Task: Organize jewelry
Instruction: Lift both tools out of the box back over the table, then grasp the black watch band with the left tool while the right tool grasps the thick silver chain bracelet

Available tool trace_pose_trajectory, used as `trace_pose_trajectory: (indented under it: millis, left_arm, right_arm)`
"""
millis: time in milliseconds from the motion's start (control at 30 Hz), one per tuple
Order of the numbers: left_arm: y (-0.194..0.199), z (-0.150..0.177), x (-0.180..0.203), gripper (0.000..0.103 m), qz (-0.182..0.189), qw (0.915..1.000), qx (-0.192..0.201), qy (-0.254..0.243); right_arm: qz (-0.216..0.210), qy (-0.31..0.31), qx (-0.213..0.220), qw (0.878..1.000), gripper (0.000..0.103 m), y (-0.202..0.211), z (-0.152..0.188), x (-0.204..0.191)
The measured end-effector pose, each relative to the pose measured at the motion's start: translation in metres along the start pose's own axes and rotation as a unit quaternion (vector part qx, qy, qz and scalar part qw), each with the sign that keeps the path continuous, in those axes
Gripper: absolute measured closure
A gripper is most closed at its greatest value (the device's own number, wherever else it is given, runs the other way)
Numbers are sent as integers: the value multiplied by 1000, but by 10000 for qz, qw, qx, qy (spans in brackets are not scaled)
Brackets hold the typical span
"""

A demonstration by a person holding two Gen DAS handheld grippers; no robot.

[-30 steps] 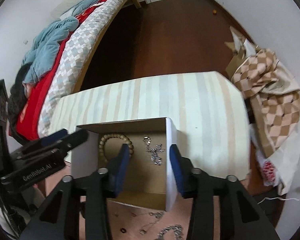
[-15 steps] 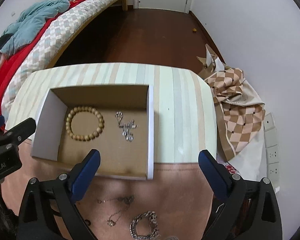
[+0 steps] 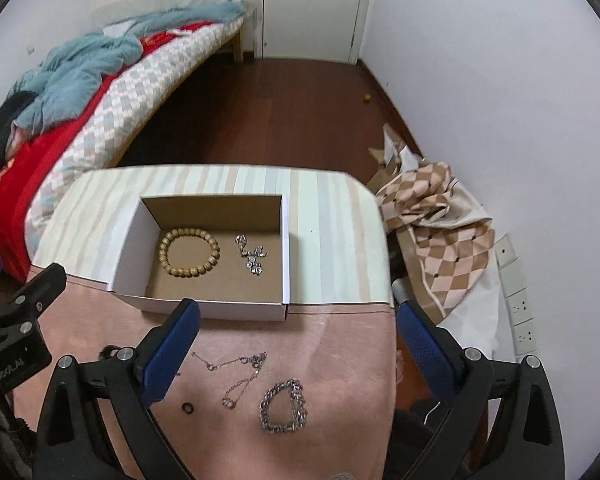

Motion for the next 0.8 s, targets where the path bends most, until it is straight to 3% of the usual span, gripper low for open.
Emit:
trace_pose_trajectory:
  millis: [233,400,533,733,800]
  left_arm:
    - [48,2,-6,0,128,9994,303,134]
    - [58,12,-12,0,147,9991,286,287]
    - [42,36,-18,0,32,9991,24,420]
    - [-17,95,-25,0,-279,9950,-821,505]
    - [-37,111,-27,0,-373,9918,-1091,544]
  right_arm:
    - [-74,-137,403,9991,3,57,2,2]
    - [-209,-324,395,9985,3,71,13,6]
    - [-229,-551,-24,9982,3,44,43,20]
    - [-451,-1152,-922,9880,4,-37,107,40]
    - [-467,-1250,-1115,9848,12,-62,122,44]
Point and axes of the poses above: each gripper's, at about its wrist camera, not at the fingertips, and y roughly against the way its jaws point, x to its right, z to its underside, the point moved 7 cm from there along -y, roughly the way its jaws point, and after that the axes turned 3 degrees about -z, right-handed, at the moved point
